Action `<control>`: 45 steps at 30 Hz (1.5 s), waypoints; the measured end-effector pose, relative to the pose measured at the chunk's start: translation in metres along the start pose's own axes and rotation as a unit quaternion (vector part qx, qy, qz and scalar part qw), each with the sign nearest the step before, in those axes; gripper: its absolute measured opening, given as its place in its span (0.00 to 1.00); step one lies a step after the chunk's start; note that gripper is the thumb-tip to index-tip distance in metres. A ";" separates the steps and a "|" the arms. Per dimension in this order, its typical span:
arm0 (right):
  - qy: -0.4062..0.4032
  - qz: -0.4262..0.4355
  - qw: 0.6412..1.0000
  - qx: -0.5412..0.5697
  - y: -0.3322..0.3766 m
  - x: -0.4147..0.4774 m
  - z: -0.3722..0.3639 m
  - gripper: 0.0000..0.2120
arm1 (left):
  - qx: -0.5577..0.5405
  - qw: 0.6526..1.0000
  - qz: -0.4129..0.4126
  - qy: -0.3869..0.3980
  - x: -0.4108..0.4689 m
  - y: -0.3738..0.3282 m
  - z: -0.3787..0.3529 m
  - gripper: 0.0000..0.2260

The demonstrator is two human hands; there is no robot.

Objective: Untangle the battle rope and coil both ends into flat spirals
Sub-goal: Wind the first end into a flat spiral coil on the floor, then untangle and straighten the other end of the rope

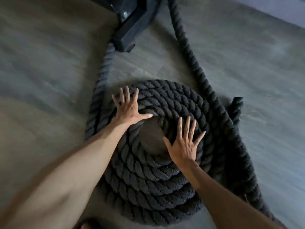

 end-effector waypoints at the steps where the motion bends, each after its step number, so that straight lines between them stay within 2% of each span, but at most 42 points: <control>1: -0.004 -0.003 1.000 -0.003 -0.004 0.000 -0.003 0.45 | 0.014 1.000 -0.010 0.022 0.010 0.002 -0.002 0.60; 3: -0.016 0.007 1.000 -0.006 -0.003 0.012 -0.005 0.43 | 0.011 0.999 -0.001 0.037 0.024 0.014 -0.010 0.61; 7: -0.022 0.081 0.996 -0.011 -0.007 0.056 0.004 0.41 | -0.005 0.999 0.032 -0.003 0.035 0.025 -0.014 0.59; 13: 0.006 0.177 0.982 -0.059 0.002 0.165 0.046 0.41 | -0.024 0.989 0.147 -0.006 0.069 0.024 0.002 0.58; 17: 0.060 0.152 0.985 -0.047 0.033 0.225 0.067 0.41 | -0.034 0.977 0.212 -0.008 0.090 0.018 0.014 0.57; 22: 0.032 0.117 0.992 -0.029 0.063 0.241 0.071 0.39 | -0.047 0.970 0.239 -0.022 0.102 0.018 0.023 0.56; 25: 0.049 0.117 0.991 -0.035 0.062 0.239 0.074 0.37 | -0.053 0.965 0.255 -0.001 0.103 0.010 0.028 0.53; 28: 0.027 0.119 0.993 0.005 0.056 0.219 0.072 0.33 | -0.026 0.974 0.224 -0.014 0.103 -0.008 0.024 0.42; 32: -0.014 0.081 0.987 0.138 0.015 0.140 0.071 0.27 | 0.026 0.992 0.119 -0.017 0.068 -0.070 0.008 0.32; 35: -0.098 -0.008 0.981 0.170 -0.055 0.063 0.083 0.22 | 0.022 0.999 -0.008 -0.036 0.011 -0.145 -0.002 0.20; 38: -0.133 -0.162 0.968 0.138 -0.142 -0.016 0.090 0.26 | -0.043 0.990 -0.124 -0.052 -0.064 -0.235 -0.014 0.12; 40: -0.075 -0.276 0.947 0.146 -0.196 -0.068 0.080 0.34 | -0.123 0.982 -0.143 0.011 -0.113 -0.283 -0.029 0.10; 42: 0.032 -0.341 0.924 0.172 -0.234 -0.125 0.061 0.41 | -0.195 0.960 -0.114 0.163 -0.159 -0.314 -0.055 0.10; 44: 0.120 -0.344 0.912 0.190 -0.254 -0.166 0.043 0.40 | -0.244 0.912 -0.076 0.321 -0.199 -0.327 -0.082 0.10; 45: 0.127 -0.330 0.917 0.185 -0.260 -0.175 0.038 0.36 | -0.250 0.893 -0.062 0.369 -0.215 -0.330 -0.092 0.09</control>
Point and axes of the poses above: each hand's wrist, its own x-axis towards the middle knuckle, its own z-axis out of the back of the hand, y = z × x, the point moved 2 cm from there along x, towards the middle knuckle, and after that the axes turned 6 degrees about y, right-handed, at the moved point
